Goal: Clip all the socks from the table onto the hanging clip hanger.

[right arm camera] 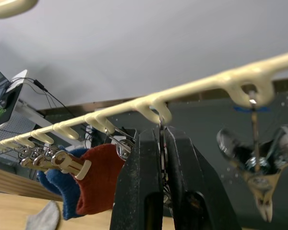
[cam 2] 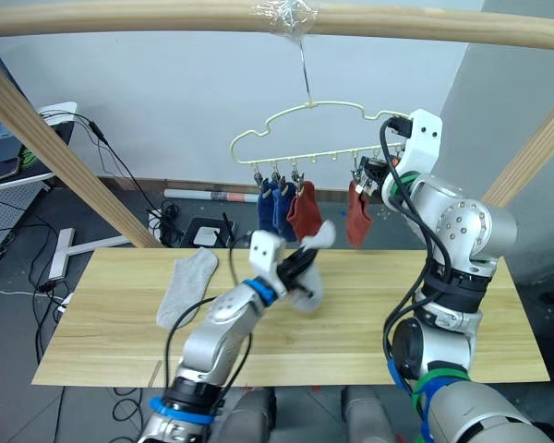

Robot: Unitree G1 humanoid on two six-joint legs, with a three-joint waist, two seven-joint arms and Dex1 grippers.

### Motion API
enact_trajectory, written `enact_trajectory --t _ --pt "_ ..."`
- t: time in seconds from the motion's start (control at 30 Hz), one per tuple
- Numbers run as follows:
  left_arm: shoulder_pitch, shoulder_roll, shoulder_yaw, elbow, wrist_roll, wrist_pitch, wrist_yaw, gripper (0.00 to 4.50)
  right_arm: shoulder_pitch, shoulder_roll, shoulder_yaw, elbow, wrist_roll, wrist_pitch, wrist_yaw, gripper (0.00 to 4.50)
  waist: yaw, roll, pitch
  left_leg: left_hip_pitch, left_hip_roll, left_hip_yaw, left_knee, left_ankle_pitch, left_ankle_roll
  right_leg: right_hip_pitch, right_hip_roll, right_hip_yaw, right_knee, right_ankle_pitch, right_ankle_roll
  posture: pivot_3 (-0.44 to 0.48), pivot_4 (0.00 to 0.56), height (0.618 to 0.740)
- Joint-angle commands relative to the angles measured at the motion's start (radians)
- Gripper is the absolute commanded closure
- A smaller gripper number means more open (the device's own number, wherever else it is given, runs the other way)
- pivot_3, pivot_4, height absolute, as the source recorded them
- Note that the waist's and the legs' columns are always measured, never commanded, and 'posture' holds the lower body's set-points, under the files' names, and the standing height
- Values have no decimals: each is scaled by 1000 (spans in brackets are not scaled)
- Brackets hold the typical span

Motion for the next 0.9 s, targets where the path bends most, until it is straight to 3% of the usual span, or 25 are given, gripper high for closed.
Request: enact_trajectory --t 0.03,0.3,0.9 --pt "-22 -23 -10 -8 -11 0 7 4472 -24 -3 -55 -20 -5 45 -36 4500 -4 0 0 0 0 0 0 0 0 0 0 0 0 0 0 -26 259 740" --pt "-104 -49 -5 142 18 -74 19 4472 -57 38 -115 -48 -17 114 -79 4500 -7 0 0 0 0 0 1 0 0 0 0 0 0 -1 2 -70 242 740" --pt "-141 -81 30 186 4 -98 31 4472 -52 73 -139 -97 -43 183 -85 4500 -17 0 0 -1 0 -1 0 0 0 0 0 -1 0 -1 1 -75 242 740"
